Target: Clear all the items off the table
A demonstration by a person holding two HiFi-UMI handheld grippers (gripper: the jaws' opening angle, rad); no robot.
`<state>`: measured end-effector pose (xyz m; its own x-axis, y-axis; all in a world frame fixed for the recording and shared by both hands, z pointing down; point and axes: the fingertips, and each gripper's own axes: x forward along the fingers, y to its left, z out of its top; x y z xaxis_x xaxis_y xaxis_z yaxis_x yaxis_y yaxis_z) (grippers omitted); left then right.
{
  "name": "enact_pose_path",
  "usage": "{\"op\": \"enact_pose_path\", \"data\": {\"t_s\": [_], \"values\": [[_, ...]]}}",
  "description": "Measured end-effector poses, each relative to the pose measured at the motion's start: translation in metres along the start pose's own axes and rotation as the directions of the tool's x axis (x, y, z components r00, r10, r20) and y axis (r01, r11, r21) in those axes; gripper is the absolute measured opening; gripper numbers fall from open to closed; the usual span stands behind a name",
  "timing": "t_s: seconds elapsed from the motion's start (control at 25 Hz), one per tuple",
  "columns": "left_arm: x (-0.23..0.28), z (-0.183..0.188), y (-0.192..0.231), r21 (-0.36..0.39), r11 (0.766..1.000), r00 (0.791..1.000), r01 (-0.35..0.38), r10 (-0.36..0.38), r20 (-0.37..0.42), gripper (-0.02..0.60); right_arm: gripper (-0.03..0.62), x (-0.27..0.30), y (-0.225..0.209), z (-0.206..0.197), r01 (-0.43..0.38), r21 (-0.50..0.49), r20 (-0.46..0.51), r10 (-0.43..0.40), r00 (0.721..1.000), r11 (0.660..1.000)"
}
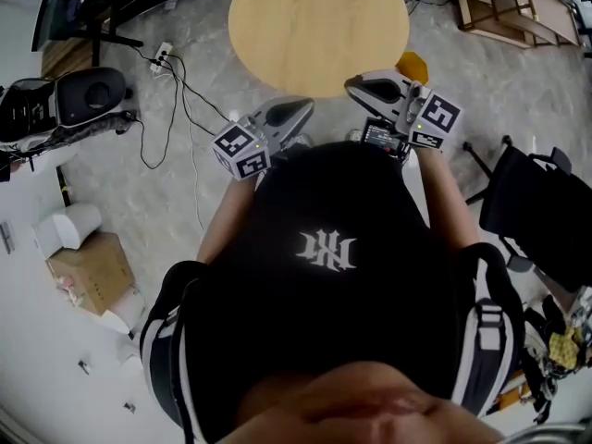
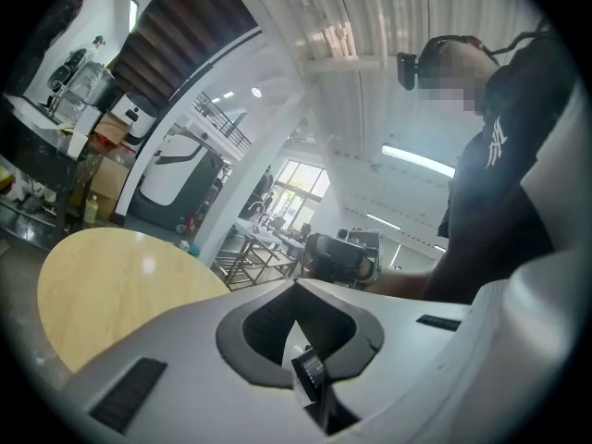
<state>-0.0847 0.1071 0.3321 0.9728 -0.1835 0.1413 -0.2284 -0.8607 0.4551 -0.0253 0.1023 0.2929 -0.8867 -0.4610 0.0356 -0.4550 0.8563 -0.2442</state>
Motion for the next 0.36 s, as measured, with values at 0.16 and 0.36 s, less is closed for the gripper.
{"op": "enact_pose_path", "data": {"t_s": [0.16,0.36], "values": [[0.005,0.006,-0.008,-0.007,1.0,1.0,0.005,-0.005,-0.002,0.012,0.003,-0.013,-0.004,0.011,0.031,-0.015,0.009,-0.031,0.999,0.999],[0.013,0.023,-0.015,0.032,0.999,0.999,0.032,-0.033,0.005,0.012,0.003,-0.018,-0.018,0.046,0.032,-0.067,0.043,-0.029,0.999,0.997]]}}
